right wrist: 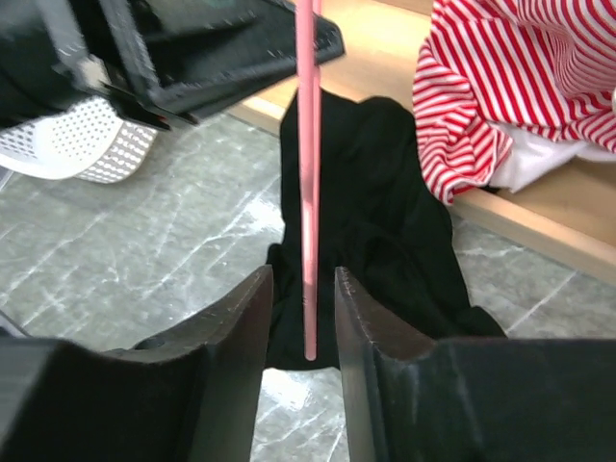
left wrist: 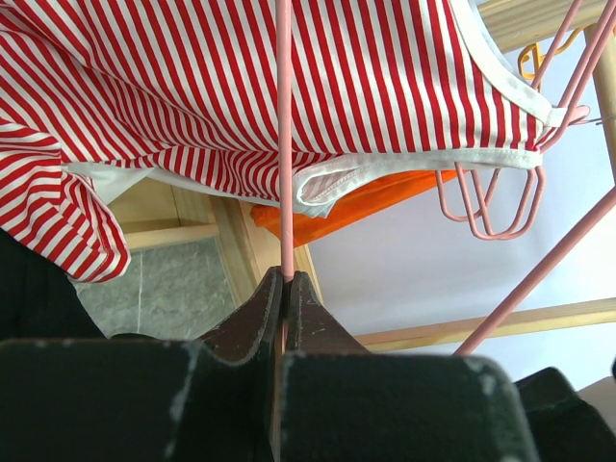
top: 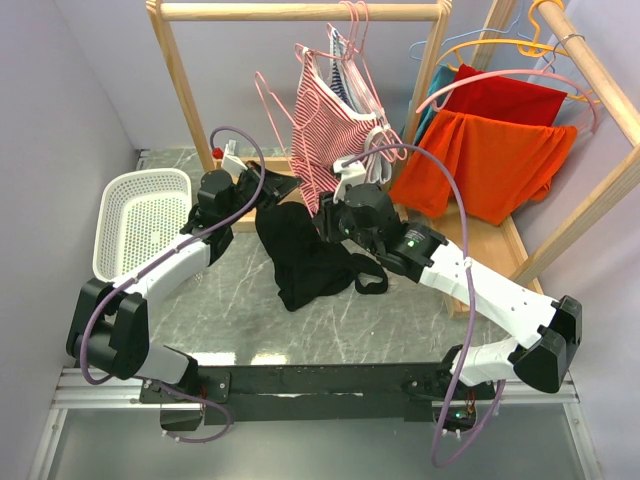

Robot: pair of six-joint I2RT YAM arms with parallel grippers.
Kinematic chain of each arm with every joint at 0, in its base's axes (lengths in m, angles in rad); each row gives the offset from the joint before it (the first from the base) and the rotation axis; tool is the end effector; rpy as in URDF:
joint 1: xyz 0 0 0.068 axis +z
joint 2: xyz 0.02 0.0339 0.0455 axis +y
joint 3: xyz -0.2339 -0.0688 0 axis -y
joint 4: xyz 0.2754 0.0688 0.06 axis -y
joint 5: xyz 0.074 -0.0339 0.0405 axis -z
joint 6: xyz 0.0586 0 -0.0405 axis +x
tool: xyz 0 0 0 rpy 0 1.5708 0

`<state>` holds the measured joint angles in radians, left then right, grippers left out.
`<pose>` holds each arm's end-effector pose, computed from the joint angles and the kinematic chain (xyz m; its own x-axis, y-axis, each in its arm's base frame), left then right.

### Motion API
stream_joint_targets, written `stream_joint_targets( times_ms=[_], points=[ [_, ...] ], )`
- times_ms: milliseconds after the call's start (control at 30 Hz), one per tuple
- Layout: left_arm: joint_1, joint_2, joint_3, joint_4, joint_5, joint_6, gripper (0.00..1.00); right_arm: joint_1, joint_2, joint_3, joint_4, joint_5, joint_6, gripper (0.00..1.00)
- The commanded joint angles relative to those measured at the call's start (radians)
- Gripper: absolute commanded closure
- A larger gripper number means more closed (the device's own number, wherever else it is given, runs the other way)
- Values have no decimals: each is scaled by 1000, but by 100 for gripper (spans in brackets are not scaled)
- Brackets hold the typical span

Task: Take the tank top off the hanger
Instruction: Place the hanger at the clothesline.

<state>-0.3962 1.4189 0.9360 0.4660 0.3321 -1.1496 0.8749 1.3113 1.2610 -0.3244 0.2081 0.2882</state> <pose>0.3485 -0.1665 0.2678 -0.6138 -0.6784 -0.4038 0.2579 0.3111 -0.9147 0.2403 0.2687 0.3376 -0.4034 -0.0491 -0.9137 -0.5351 0.8227 0.1920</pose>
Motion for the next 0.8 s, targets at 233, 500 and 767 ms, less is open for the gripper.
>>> stream_joint_targets(
  times_ms=[233,500,767],
  points=[
    [-4,-8,20,43,10,8,99,6,-18,-9,27,14,3,100],
    [-3,-15,20,-18,8,71,39,10,8,110,-54,60,-1,100],
    [-3,-124,21,-197,-131,256,1,9,130,346,-198,86,-43,100]
  ],
)
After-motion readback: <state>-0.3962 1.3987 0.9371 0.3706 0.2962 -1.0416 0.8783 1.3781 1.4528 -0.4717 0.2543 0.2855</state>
